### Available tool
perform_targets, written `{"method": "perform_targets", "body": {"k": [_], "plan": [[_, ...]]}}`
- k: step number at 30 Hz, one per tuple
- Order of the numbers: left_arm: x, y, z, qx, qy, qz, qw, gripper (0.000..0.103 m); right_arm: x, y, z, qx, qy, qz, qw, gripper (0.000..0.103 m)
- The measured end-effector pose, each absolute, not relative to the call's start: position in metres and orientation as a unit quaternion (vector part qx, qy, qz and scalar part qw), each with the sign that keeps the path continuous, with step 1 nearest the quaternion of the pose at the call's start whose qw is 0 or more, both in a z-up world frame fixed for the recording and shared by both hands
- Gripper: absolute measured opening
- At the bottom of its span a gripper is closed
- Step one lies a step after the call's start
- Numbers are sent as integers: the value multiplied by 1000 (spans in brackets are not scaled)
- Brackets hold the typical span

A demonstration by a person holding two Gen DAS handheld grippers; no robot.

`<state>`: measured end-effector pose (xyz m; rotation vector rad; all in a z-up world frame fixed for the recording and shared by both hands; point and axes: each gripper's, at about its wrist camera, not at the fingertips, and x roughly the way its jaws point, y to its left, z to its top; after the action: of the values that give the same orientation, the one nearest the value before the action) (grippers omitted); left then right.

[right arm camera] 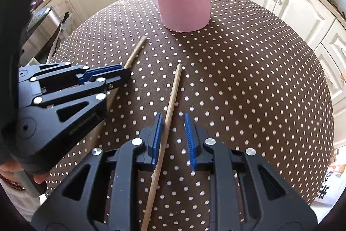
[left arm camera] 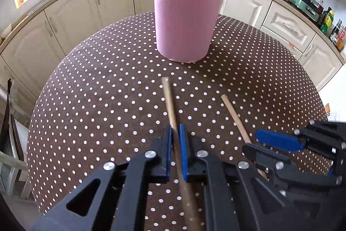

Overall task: Organize utensils
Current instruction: 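Close the left tool on a chopstick while the right tool grasps the last one, then raise both held chopsticks above the pink cup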

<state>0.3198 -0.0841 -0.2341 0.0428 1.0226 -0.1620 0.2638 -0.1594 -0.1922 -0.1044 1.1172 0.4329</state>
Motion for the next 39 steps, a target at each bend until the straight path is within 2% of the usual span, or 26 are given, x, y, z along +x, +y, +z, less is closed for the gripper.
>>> {"method": "perform_targets", "body": {"k": [4,6,11,19,32,39], "plan": [[320,-78,-235,22,483,-82,872,6,277,-146,-191,-72,534,202,818,19],[315,-76,-233,21,476,-86,875,6,279,-138,-191,-87,532,197,819,12],[298,-72,-216,24,450,-94,888,6,277,-132,-192,-83,522,190,827,6],[266,-54,-166,13,397,-100,912,6,267,-151,-163,-55,480,194,853,6],[212,-33,-82,-15,285,-123,951,6,220,-174,-61,8,332,212,919,6],[198,-33,-55,-24,243,-130,961,6,204,-176,-31,10,268,205,941,6]]}}
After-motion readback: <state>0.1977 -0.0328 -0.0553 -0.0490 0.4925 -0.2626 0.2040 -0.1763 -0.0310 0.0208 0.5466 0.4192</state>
